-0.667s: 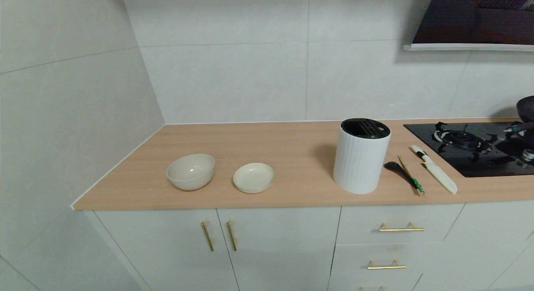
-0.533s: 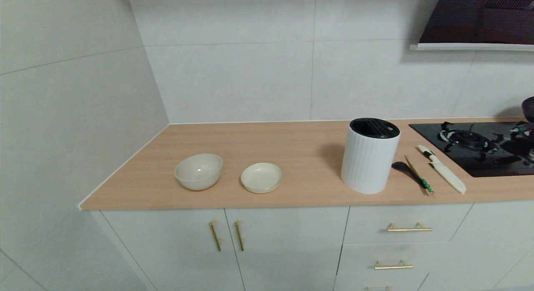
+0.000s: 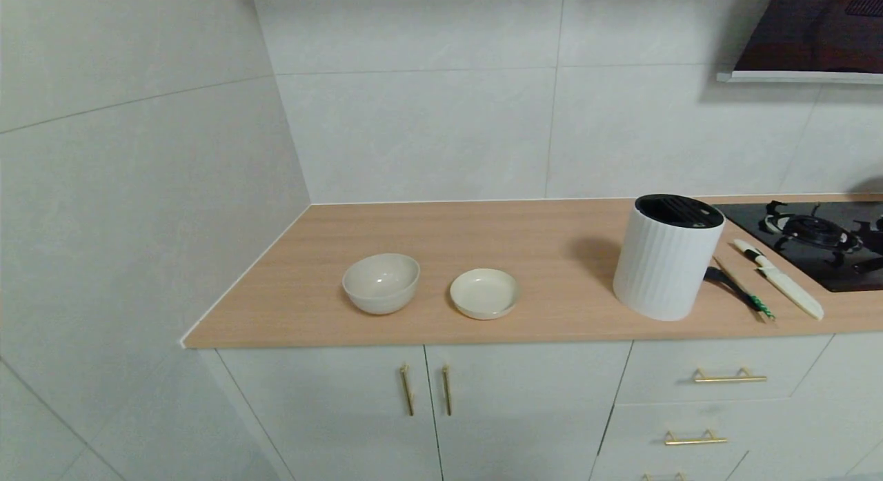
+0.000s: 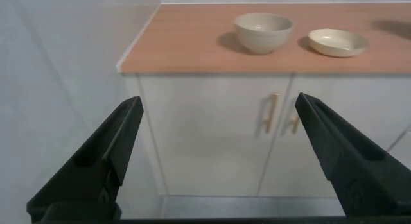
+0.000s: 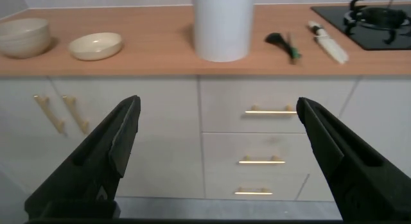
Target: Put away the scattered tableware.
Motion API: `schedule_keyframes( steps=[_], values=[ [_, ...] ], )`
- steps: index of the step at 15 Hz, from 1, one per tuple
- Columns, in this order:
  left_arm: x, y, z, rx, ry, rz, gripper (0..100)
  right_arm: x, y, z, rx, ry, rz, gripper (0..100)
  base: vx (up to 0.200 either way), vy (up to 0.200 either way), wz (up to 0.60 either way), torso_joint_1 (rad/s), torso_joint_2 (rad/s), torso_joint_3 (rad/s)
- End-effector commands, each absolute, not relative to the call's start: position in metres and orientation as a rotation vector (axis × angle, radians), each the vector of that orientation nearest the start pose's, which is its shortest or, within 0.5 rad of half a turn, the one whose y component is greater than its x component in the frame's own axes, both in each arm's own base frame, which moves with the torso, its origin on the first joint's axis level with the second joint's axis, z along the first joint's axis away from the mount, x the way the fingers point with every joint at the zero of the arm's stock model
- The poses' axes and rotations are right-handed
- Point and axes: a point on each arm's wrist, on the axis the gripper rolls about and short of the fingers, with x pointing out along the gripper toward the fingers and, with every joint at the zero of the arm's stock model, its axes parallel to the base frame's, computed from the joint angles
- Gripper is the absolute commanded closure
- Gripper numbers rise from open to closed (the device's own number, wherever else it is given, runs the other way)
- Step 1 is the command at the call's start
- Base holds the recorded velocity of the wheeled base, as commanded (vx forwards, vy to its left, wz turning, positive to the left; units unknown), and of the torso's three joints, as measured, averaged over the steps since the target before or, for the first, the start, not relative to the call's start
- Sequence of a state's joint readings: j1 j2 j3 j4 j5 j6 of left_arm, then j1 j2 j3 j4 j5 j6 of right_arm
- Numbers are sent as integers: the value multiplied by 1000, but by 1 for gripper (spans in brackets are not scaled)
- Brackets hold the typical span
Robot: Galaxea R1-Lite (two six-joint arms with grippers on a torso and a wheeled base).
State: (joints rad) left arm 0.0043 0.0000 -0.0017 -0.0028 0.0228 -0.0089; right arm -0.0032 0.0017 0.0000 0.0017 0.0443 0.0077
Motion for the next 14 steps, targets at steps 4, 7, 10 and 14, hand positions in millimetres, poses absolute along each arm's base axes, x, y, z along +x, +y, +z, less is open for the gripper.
schedule_keyframes(
  steps=[4,7,10,14],
  values=[
    [-23,0,76,-9,-5,28,0,-23,1,75,8,3,41,0,0,200,0,5,0,1],
    [-23,0,76,-9,-5,28,0,-23,1,75,8,3,41,0,0,67,0,2,2,-1],
    [-23,0,76,-9,-5,28,0,-23,1,75,8,3,41,0,0,0,0,0,0,0],
    [-23,0,76,-8,-5,28,0,-23,1,75,8,3,41,0,0,0,0,0,0,0]
  ],
)
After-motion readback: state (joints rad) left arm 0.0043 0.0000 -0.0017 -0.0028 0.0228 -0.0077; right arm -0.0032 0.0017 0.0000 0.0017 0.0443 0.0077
